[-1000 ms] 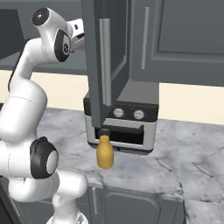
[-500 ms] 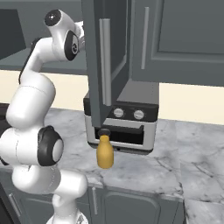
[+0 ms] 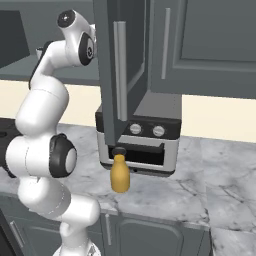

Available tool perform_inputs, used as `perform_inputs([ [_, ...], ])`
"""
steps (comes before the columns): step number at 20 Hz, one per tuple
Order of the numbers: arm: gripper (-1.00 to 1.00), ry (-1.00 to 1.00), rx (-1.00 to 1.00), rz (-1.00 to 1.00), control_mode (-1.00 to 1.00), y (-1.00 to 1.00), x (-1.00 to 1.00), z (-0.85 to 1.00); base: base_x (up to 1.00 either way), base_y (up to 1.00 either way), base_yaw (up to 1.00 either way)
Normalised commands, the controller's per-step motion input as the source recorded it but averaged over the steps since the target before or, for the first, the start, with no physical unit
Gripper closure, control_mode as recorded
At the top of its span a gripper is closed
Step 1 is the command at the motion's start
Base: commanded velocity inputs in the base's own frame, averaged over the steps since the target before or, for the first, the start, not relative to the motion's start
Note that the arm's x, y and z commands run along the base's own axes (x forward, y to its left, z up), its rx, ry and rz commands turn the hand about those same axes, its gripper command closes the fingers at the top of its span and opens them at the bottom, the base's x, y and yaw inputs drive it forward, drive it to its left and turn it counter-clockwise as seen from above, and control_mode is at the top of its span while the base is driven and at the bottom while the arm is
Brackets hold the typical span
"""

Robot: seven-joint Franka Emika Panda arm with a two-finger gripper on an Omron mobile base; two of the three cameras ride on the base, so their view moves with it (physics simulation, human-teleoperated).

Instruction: There is a tray on the dining counter. Grab the cup, mug, and pitcher and place them on the tray. The pitcher may be placed next to the tray if it cannot fit the tray.

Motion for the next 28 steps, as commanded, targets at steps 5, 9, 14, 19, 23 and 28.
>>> perform_inputs([
  [5, -1.00, 0.00, 0.00, 0.00, -1.00, 0.00, 0.20, -0.07, 0.00, 0.00, 0.00],
  [9, -1.00, 0.00, 0.00, 0.00, -1.00, 0.00, 0.22, -0.13, 0.00, 0.00, 0.00],
  [14, -1.00, -0.01, 0.00, 0.00, -1.00, -0.15, 0.03, -0.12, 0.00, 0.00, 0.00],
  [19, -1.00, -0.09, 0.07, 0.00, -1.00, -0.52, -0.80, -0.17, 0.00, 0.00, 0.00],
  [23, -1.00, -0.04, 0.10, -0.02, -1.00, -0.39, -0.83, -0.48, 0.00, 0.00, 0.00],
  [28, -1.00, 0.00, 0.02, -0.01, -1.00, 0.04, -0.09, -0.67, 0.00, 0.00, 0.00],
])
